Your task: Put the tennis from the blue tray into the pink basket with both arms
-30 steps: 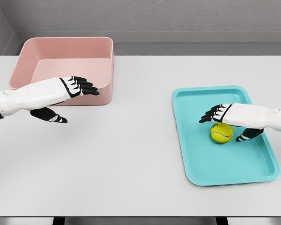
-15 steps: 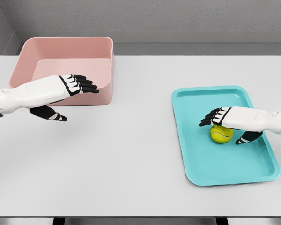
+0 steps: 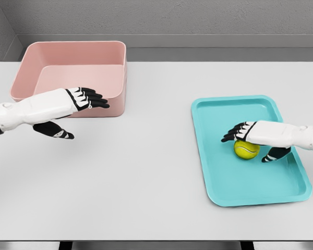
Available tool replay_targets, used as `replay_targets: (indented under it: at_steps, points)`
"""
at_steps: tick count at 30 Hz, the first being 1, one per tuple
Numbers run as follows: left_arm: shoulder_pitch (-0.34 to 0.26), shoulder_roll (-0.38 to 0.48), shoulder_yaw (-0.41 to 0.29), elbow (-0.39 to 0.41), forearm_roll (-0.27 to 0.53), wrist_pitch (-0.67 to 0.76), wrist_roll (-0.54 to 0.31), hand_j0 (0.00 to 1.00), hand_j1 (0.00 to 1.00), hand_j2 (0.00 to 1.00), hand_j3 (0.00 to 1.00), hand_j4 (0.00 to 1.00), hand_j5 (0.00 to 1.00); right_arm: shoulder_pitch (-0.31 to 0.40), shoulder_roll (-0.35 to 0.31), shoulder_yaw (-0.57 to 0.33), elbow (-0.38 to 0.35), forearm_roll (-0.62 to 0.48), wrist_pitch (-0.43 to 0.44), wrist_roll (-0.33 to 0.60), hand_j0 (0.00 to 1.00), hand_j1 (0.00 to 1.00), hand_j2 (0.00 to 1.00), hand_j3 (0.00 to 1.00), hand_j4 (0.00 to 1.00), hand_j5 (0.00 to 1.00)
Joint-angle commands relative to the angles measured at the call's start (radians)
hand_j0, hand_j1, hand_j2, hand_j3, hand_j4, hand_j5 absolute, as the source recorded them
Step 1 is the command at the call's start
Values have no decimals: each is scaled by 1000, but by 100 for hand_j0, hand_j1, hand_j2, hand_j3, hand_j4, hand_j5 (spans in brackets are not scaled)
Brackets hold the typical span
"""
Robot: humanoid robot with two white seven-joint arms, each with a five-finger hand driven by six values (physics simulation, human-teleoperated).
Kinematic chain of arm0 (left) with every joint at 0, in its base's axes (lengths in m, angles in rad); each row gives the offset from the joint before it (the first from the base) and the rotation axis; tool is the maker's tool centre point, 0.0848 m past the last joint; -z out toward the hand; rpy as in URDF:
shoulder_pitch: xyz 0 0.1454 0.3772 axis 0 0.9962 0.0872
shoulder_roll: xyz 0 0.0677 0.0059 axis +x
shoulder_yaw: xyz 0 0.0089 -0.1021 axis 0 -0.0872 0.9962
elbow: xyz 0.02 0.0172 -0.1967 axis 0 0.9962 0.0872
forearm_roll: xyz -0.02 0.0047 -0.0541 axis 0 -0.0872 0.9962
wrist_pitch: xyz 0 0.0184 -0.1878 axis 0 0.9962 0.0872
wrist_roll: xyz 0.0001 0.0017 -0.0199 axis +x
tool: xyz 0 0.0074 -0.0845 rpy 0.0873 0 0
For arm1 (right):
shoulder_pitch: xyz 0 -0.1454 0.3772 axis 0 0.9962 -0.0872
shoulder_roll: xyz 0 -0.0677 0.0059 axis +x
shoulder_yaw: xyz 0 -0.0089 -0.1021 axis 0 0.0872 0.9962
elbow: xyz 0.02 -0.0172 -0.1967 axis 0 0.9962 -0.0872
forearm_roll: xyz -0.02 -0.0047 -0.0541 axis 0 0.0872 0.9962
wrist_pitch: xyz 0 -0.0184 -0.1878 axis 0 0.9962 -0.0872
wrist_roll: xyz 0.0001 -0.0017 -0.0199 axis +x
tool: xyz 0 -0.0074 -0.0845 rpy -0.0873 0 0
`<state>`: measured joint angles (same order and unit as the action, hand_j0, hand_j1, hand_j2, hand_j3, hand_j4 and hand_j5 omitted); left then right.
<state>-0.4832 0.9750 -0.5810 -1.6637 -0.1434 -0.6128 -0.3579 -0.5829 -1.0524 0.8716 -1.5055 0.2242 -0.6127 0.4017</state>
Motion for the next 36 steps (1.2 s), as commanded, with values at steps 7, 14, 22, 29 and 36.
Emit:
replay_targets:
  at_steps: [7, 14, 22, 29, 36]
  points:
    - [5, 5, 1, 1, 8, 2, 2, 100, 100, 100, 100, 100, 100, 17, 0, -31, 10, -8, 2, 5, 100, 100, 100, 100, 100, 100]
    - [6, 5, 1, -1, 8, 2, 2, 100, 100, 100, 100, 100, 100, 21, 5, -43, 10, -6, 2, 19, 86, 86, 86, 86, 86, 86]
    - [6, 7, 1, -1, 8, 2, 2, 100, 100, 100, 100, 100, 100, 21, 12, -43, 10, -6, 2, 35, 72, 72, 72, 72, 72, 72]
    - [6, 7, 1, 2, 8, 2, 2, 100, 100, 100, 100, 100, 100, 21, 32, -43, 24, -6, 2, 51, 64, 64, 64, 64, 64, 64]
    - [6, 8, 0, 4, 8, 2, 2, 100, 100, 100, 100, 100, 100, 20, 35, -45, 24, -8, 2, 51, 59, 59, 59, 59, 59, 59]
